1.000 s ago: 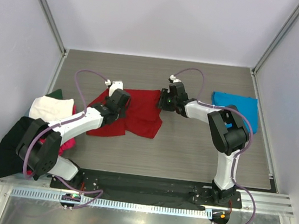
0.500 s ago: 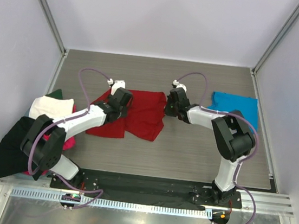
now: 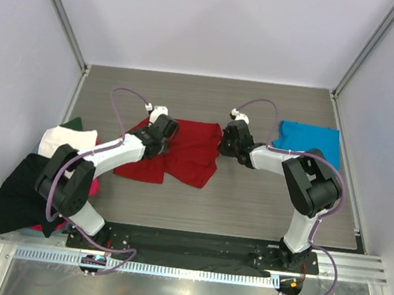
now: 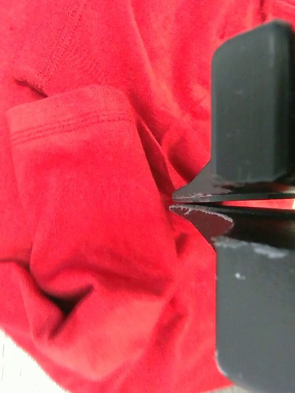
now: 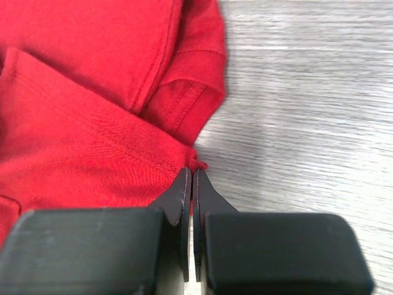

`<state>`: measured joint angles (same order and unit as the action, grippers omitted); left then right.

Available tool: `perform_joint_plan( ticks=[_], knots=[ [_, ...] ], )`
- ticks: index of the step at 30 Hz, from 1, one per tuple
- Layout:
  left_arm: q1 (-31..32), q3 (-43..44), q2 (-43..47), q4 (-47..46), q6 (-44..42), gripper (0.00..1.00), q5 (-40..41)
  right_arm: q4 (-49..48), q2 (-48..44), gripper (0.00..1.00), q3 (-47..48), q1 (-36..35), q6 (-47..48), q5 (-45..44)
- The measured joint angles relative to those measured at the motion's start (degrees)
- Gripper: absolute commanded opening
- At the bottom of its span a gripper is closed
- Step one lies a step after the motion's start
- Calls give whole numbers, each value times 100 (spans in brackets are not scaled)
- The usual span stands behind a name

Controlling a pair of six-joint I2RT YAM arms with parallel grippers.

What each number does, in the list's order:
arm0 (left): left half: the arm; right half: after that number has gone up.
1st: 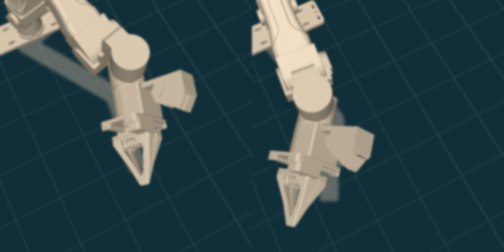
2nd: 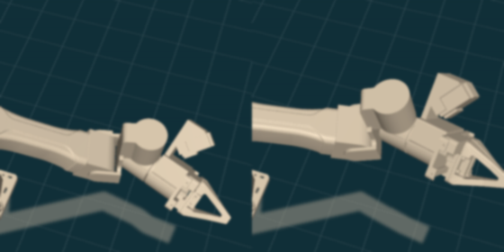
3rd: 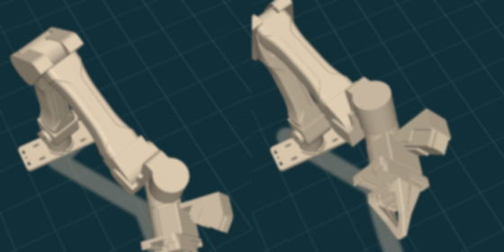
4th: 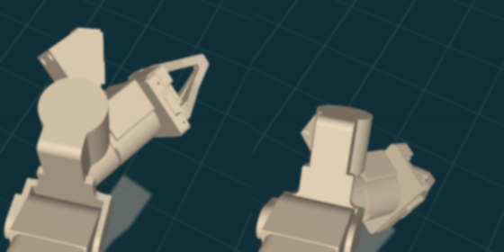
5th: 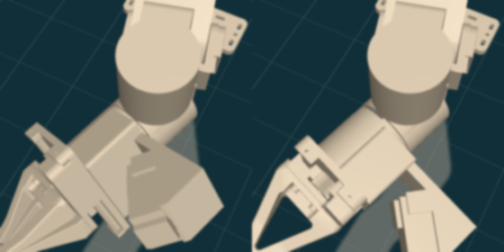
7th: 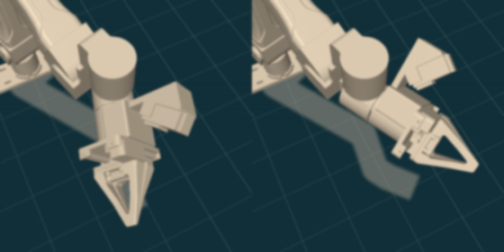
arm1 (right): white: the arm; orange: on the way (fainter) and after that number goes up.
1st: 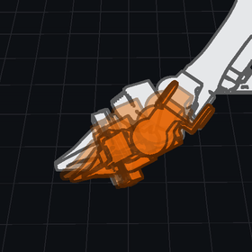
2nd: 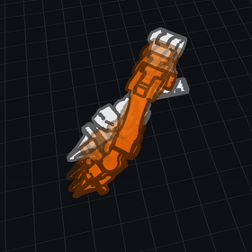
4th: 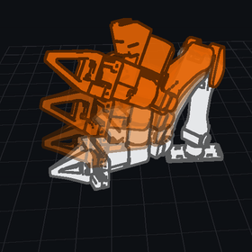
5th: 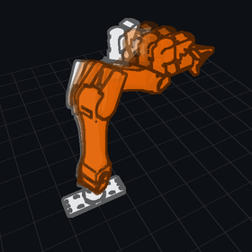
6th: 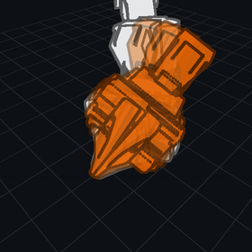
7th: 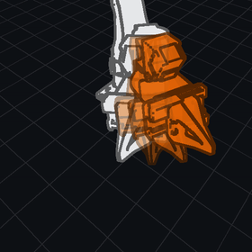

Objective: Fold and stack the t-shirts
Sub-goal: Flatten the tshirt out

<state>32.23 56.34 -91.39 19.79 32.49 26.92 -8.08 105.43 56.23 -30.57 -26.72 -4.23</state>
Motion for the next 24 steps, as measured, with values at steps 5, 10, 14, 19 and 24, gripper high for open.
perform_joint_plan(
  ticks=[5,10,14,19,24],
  knots=[
    [0,-251,649,2,22,0,184,-2,-66,1,-55,26,-31,-302],
    [-293,-256,1165,190,238,0,223,142,-695,1,-354,345,-181,-481],
    [-715,-243,1733,483,509,0,188,396,-1309,1,-356,940,-363,-442],
    [-772,-160,2389,564,831,0,146,774,-2044,1,-319,1357,-407,-494],
    [-997,409,2400,903,990,0,-7,1482,-2350,1,337,1473,-380,-459]
  ],
)
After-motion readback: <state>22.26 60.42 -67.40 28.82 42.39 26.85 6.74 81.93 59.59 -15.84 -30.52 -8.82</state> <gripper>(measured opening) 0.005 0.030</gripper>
